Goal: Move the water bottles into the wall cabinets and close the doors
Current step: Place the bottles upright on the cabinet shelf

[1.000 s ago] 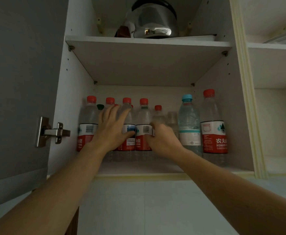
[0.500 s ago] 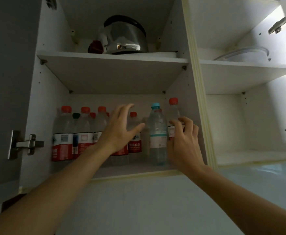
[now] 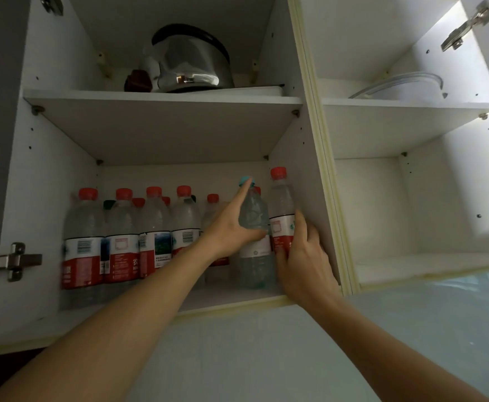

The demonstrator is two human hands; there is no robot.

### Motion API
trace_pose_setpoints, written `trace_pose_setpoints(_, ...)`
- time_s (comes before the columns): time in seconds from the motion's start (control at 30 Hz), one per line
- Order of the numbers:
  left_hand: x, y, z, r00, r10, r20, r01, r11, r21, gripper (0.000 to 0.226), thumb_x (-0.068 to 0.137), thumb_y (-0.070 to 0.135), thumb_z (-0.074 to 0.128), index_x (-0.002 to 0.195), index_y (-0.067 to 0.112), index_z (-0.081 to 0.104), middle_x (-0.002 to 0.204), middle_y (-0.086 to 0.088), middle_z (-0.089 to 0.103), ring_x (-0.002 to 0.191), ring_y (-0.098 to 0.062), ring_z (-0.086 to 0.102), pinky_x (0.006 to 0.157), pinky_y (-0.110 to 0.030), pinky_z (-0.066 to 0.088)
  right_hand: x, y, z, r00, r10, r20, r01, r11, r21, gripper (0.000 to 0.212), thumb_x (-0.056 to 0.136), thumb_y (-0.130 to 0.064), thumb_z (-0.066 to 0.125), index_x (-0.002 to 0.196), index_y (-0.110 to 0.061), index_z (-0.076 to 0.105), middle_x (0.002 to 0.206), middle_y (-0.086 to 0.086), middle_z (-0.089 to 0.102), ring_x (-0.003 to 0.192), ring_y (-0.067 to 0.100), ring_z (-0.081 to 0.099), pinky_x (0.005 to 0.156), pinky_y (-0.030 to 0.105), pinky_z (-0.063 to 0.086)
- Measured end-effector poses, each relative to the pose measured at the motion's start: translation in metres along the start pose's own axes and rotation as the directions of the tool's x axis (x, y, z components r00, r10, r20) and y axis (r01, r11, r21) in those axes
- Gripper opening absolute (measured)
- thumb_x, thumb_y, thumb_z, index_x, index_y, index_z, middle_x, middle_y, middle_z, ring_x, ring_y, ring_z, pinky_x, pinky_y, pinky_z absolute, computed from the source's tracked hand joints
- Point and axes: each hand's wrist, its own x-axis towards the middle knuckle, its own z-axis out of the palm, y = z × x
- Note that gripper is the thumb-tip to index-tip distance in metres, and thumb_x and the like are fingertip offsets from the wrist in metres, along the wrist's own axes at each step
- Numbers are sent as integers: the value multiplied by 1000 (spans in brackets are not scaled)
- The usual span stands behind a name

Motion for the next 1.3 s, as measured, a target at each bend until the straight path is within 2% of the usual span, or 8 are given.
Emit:
trace_pose_setpoints(0.13, 1, -4, -14, 999, -39, -14, 42, 975, 219, 105, 78, 33, 84, 157, 47, 16, 148, -8, 41, 135, -26, 43, 113, -49, 40, 0, 2, 2, 1000, -9, -19, 9, 1000, 8, 72, 101, -34, 54, 158, -25, 9, 152, 7, 35, 133, 30, 48, 103, 47, 48)
trace_pose_setpoints(0.23, 4, -16, -26, 995, -89, -47, 100, 909, 405, 104, 74, 54, 81, 154, 53, 14, 152, -12, 37, 141, -34, 33, 113, -58, 35, -1, 3, 3, 999, -13, -31, 13, 1000, 10, 68, 103, -36, 49, 158, -24, 11, 153, 7, 34, 136, 29, 46, 106, 47, 46)
trace_pose_setpoints(0.43, 11, -33, -42, 990, -119, -72, 133, 659, 740, 104, 68, 80, 60, 152, 50, 7, 149, -14, 41, 141, -36, 23, 115, -57, 10, -1, 5, 3, 1000, -16, -23, 16, 1000, 23, 68, 103, -38, 49, 158, -25, 11, 154, 6, 33, 139, 30, 43, 108, 50, 43)
trace_pose_setpoints(0.63, 10, -42, -44, 987, -128, -101, 155, 546, 823, 97, 80, 72, 60, 155, 41, 5, 147, -20, 35, 145, -37, 16, 118, -59, -10, 0, 5, 2, 1000, -16, -16, 17, 1000, 13, 69, 103, -36, 50, 159, -25, 9, 157, 7, 30, 140, 30, 41, 108, 48, 43)
trace_pose_setpoints(0.9, 7, -49, -36, 989, -96, -108, 141, 462, 876, 93, 87, 76, 48, 157, 38, -1, 156, -22, 23, 148, -37, 7, 119, -60, -8, 0, 5, 1, 1000, -21, -12, 21, 1000, 8, 71, 103, -32, 53, 159, -24, 10, 156, 7, 30, 139, 30, 42, 108, 49, 44)
trace_pose_setpoints(1.07, 4, -44, -28, 984, 25, -178, 154, 394, 906, 95, 83, 80, 50, 157, 32, 16, 148, -21, 34, 139, -38, 26, 117, -58, 16, -2, 4, 1, 1000, -20, -9, 20, 1000, 9, 73, 102, -31, 54, 159, -24, 10, 156, 7, 31, 138, 31, 43, 107, 49, 45)
trace_pose_setpoints(1.2, 19, -25, -20, 932, 224, -286, 122, 548, 828, 84, 86, 72, 55, 153, 28, 31, 145, -18, 42, 132, -34, 38, 107, -49, 35, -4, 3, 3, 999, -22, -43, 22, 1000, 5, 74, 101, -31, 55, 158, -25, 9, 156, 8, 30, 139, 31, 43, 106, 49, 45)
trace_pose_setpoints(1.3, 41, -12, -7, 979, 120, -166, 39, 688, 725, 87, 88, 68, 57, 157, 33, 17, 142, -13, 54, 139, -33, 39, 119, -51, 17, -3, 3, 5, 998, -23, -55, 24, 1000, 5, 77, 100, -31, 57, 158, -26, 8, 157, 7, 30, 140, 31, 42, 107, 49, 44)
